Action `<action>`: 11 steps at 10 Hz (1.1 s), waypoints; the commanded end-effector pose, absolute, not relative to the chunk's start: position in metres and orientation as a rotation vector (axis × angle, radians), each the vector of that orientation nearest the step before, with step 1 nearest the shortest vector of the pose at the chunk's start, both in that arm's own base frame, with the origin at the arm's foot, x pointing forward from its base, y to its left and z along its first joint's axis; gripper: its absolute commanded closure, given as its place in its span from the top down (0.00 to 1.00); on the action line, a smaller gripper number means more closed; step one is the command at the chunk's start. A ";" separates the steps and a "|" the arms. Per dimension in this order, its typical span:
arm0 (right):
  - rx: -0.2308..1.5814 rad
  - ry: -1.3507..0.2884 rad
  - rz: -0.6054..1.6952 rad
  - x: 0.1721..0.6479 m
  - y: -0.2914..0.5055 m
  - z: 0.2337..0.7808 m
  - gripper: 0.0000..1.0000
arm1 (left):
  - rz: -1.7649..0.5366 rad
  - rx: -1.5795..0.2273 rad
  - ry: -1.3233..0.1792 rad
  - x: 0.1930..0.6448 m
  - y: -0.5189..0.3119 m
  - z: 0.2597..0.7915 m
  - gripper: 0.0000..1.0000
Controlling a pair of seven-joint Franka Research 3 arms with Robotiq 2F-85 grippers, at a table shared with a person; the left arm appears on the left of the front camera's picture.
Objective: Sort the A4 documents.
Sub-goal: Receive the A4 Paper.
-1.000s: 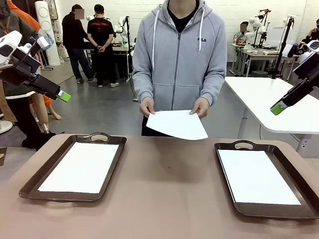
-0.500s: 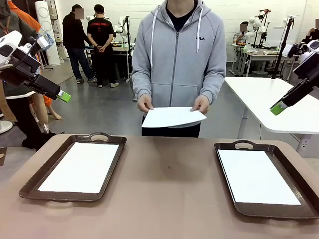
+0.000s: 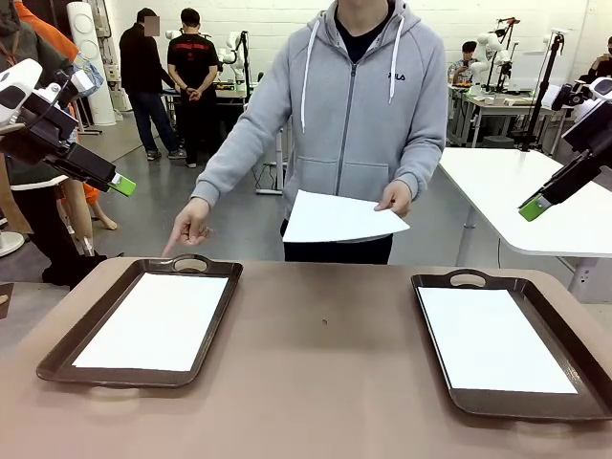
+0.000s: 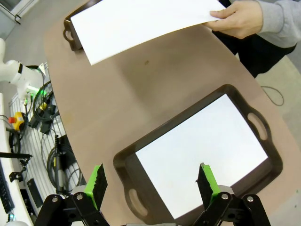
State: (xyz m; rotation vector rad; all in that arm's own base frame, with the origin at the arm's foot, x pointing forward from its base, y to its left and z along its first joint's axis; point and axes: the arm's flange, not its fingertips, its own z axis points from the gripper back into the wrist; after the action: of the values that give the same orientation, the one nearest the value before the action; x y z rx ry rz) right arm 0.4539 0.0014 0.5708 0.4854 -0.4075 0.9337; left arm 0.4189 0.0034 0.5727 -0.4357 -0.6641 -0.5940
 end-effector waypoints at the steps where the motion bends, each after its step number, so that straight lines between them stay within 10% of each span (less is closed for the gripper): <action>1: 0.480 -0.411 0.940 0.454 0.002 0.571 1.00 | -0.614 -0.441 -0.669 0.419 0.005 0.572 1.00; 11: 0.480 -0.411 0.940 0.454 0.002 0.571 1.00 | -0.614 -0.441 -0.669 0.419 0.005 0.572 1.00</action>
State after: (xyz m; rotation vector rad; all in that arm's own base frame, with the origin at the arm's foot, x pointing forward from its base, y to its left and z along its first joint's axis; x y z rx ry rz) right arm 0.4539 0.0014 0.5708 0.4854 -0.4075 0.9337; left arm 0.4189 0.0034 0.5727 -0.4357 -0.6641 -0.5940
